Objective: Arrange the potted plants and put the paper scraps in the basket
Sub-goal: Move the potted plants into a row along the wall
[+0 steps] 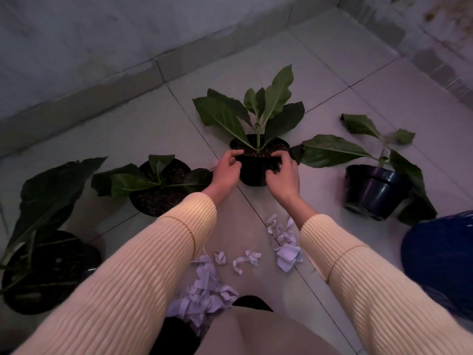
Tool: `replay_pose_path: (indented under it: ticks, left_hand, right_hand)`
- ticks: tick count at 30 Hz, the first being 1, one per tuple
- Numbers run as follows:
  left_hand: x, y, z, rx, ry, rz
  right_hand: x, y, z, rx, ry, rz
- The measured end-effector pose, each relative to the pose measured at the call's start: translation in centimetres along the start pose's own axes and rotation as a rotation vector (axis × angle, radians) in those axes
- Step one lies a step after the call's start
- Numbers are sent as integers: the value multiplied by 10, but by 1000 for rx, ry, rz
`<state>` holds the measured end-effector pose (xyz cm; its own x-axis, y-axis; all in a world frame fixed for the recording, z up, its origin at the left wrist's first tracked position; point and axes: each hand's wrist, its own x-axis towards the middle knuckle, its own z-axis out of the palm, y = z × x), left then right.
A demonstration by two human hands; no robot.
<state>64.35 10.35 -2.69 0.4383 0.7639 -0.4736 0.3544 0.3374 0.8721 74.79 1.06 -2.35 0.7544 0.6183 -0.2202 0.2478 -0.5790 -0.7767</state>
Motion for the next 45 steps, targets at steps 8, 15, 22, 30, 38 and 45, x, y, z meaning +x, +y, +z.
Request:
replay_pose_path:
  ticks: [8,15,22,30,38,45]
  left_hand:
    - [-18,-27,-3,134,-3,-66]
    - [-31,-21,3,198,-23,-137]
    - [-69,2,-4,275,23,-92]
    - [-144,37,-20,340,43,65]
    - [-238,63,-21,313,27,212]
    - [-300,88,-3,350,111,525]
  right_hand:
    - [-35,22,1,67,-96,98]
    - [-39,24,-9,25,-278,177]
    - [-59,5,-38,18,-273,150]
    - [-110,-17,-95,34,-192,59]
    - [-188,-28,-160,39,-112,0]
    - [-237,-31,-215,69,-2,-80]
